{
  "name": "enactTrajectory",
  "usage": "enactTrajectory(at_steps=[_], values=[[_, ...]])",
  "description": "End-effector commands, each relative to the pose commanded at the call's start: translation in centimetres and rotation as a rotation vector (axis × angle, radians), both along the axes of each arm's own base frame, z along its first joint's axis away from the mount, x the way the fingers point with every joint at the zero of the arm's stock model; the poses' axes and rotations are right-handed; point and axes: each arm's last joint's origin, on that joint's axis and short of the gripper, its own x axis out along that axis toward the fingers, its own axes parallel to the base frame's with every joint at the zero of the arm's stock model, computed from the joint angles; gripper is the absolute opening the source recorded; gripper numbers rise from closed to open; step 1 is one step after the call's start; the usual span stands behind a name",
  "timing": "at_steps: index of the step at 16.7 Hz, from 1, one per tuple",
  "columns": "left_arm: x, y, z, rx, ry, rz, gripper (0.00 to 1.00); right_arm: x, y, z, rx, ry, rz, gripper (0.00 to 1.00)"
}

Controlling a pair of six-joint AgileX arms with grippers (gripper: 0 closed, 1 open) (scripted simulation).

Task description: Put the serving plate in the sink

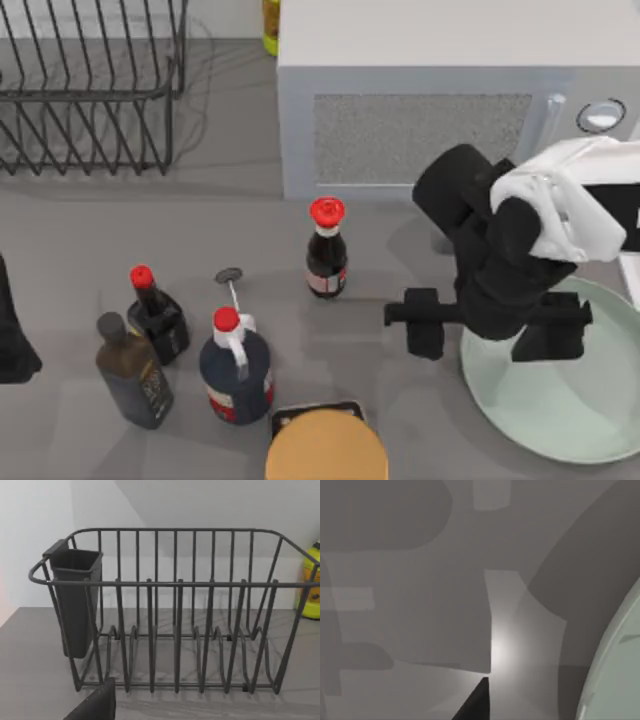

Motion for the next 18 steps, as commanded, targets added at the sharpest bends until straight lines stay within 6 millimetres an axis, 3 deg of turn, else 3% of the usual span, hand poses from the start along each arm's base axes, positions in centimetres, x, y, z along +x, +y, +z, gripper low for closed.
enactTrajectory(at_steps=[6,14,15,18], values=[[0.0,0.0,0.0,0.0,0.0,0.0,1.0,0.0,0.0,0.0,0.0,0.0,0.0,0.02],[0.0,0.0,0.0,0.0,0.0,0.0,1.0,0.0,0.0,0.0,0.0,0.0,0.0,0.0],[0.0,0.0,0.0,0.0,0.0,0.0,1.0,0.4,-0.5,3.4,0.043,-0.097,-0.008,0.0],[0.0,0.0,0.0,0.0,0.0,0.0,1.0,0.8,-0.1,4.0,0.04,-0.093,-0.008,0.0]])
